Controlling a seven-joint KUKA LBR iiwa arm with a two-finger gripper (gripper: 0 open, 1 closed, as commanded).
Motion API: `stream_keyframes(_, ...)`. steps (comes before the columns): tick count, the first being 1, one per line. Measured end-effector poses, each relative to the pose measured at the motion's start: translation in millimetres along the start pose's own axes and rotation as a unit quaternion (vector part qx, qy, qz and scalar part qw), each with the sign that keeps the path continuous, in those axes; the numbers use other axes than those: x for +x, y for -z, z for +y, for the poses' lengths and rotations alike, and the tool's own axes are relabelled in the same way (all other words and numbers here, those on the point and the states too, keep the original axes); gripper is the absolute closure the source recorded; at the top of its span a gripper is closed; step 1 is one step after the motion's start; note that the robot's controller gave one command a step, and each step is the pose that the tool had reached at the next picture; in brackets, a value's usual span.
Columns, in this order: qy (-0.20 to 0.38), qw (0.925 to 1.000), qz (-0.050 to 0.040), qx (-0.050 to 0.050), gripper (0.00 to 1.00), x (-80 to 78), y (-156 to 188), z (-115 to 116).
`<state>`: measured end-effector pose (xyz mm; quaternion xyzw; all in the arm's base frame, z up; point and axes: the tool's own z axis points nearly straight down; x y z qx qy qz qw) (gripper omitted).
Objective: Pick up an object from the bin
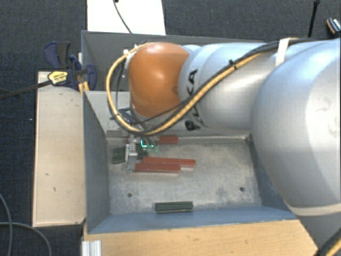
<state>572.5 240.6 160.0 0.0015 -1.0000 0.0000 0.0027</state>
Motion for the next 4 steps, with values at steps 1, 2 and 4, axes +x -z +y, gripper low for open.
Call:
stream_keyframes(1,0.077,0.9970,-0.0036,0.000,0.00,48.4,58,16)
stream_keyframes(2,0.055,0.9985,-0.0006,0.001,0.00,24.4,-94,-40)
stream_keyframes(4,0.063,0.9979,-0.0083,-0.001,1.00,10.8,78,-47)
